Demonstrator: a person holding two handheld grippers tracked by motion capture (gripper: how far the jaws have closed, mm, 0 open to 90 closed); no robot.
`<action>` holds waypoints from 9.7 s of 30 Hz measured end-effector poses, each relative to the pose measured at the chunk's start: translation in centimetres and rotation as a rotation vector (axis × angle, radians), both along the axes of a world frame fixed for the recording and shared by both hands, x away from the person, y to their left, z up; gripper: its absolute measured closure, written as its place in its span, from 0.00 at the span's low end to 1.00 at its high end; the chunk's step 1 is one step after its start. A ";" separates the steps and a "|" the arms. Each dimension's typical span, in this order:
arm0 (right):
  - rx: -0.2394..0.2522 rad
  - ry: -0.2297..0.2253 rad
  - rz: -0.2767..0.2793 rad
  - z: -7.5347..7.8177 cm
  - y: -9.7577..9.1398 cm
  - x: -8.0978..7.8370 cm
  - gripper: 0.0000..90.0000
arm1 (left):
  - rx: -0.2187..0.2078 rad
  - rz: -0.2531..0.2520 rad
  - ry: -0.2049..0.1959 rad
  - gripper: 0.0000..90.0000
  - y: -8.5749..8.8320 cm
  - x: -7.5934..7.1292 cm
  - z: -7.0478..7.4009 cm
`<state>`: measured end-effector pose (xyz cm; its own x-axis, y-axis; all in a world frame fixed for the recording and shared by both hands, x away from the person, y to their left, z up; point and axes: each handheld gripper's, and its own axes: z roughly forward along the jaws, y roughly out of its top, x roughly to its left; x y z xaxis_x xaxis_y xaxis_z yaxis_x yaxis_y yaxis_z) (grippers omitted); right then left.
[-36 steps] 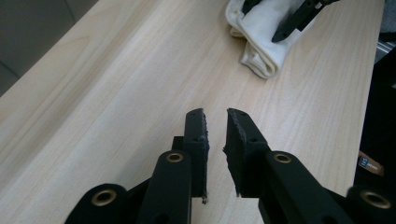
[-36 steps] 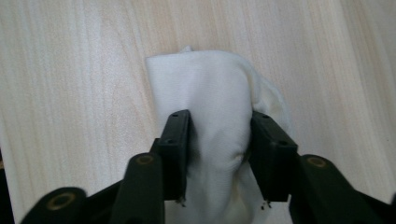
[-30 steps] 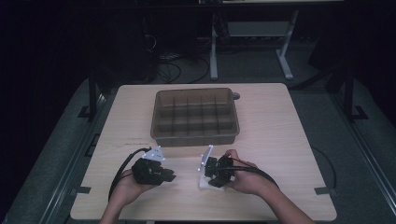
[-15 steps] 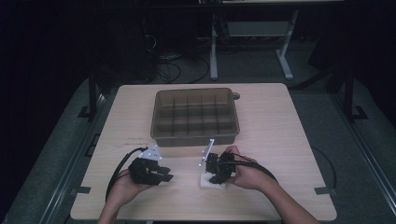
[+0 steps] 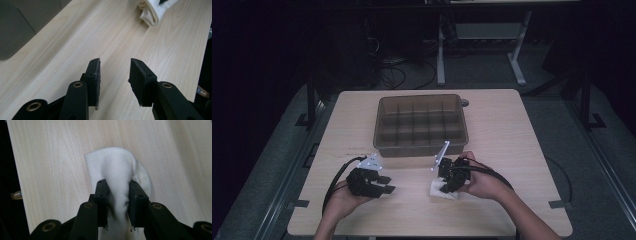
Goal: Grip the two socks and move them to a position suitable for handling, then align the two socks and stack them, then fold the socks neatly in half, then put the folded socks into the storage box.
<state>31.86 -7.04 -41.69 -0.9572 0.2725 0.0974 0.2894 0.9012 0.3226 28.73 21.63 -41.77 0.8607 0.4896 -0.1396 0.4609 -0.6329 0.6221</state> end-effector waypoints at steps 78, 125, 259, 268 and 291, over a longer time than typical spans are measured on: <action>0.031 -0.008 -0.096 6.5 -4.6 3.7 0.80 | -0.018 0.064 -0.012 0.35 1.6 0.3 0.8; -0.001 -0.033 -0.096 10.3 -4.0 7.0 0.80 | -0.036 0.101 -0.011 0.34 3.1 0.1 1.1; -0.213 -0.002 -0.153 1.8 -1.4 16.8 0.81 | -0.028 0.146 0.014 0.32 4.4 -0.2 0.2; -0.238 -0.009 -0.145 1.2 -1.1 16.8 0.81 | -0.027 0.144 0.018 0.32 4.3 -0.2 0.1; -0.227 -0.014 -0.153 1.8 -1.5 16.7 0.64 | -0.029 0.142 0.018 0.32 4.3 -0.2 0.2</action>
